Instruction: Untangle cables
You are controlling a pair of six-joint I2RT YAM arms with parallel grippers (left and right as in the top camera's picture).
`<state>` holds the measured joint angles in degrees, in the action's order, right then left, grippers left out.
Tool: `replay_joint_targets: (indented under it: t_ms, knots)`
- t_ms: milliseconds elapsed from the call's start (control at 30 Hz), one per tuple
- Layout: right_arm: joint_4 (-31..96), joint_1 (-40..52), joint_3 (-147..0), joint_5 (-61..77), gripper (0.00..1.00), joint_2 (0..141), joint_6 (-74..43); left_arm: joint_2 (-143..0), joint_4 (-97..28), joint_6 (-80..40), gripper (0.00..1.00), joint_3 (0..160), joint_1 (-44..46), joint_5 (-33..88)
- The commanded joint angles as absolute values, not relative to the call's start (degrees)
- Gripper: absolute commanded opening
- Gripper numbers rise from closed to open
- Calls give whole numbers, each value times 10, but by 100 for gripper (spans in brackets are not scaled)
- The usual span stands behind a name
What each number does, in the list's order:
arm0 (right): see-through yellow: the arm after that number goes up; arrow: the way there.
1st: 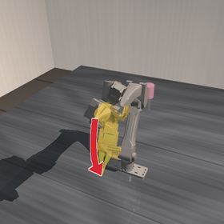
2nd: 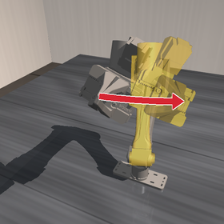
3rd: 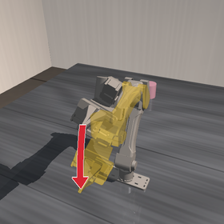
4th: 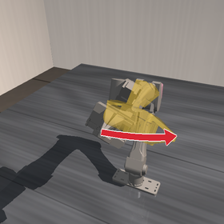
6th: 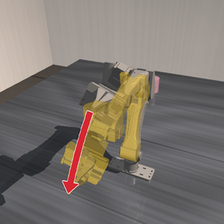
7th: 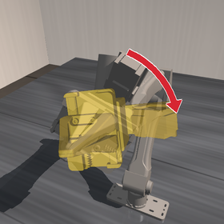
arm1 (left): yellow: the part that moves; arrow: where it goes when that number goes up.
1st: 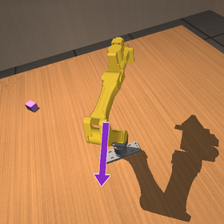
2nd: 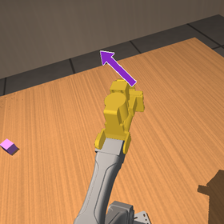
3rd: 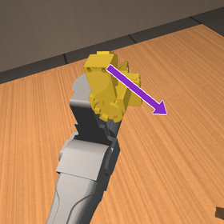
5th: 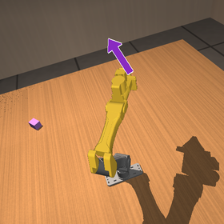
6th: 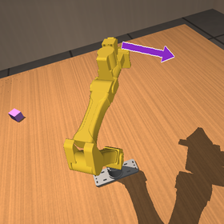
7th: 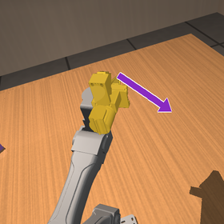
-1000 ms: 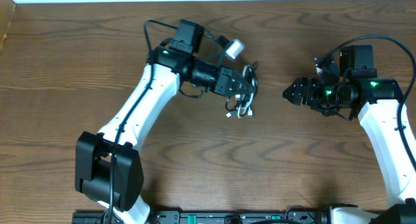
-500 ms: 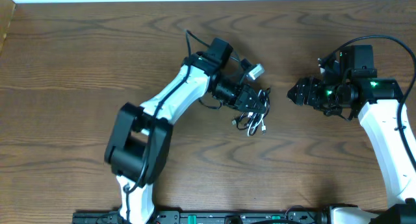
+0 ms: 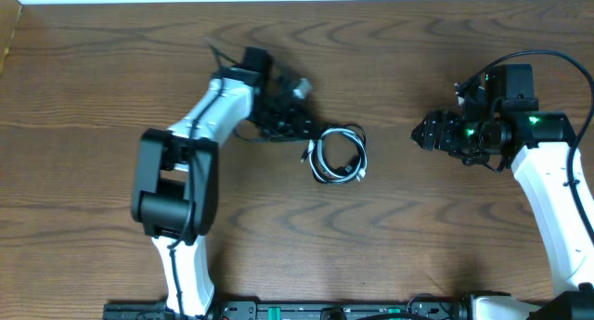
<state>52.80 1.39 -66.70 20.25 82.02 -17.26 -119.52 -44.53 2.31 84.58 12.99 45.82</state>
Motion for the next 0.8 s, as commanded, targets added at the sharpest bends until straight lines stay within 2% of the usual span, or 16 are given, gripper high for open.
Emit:
replay_joint_targets:
  t_ms: [0, 133, 300, 500, 633, 767]
  knots:
    - [522, 12, -671, 196, 79, 813, -162, -1195, -463, 12, 52, 852, 83, 357]
    - [512, 12, -671, 196, 79, 813, -162, -1188, -465, 15, 62, 861, 75, 378]
    - [504, 12, -671, 196, 79, 814, -162, -1189, -453, 17, 62, 866, 123, 374]
    - [502, 12, -670, 196, 79, 814, -162, -1196, -421, -52, 62, 866, 208, 183]
    - [503, 12, -670, 196, 79, 814, -162, -1199, -400, -59, 52, 865, 239, 110]
    - [504, 12, -670, 196, 79, 814, -162, -1199, -389, -59, 36, 865, 255, 82]
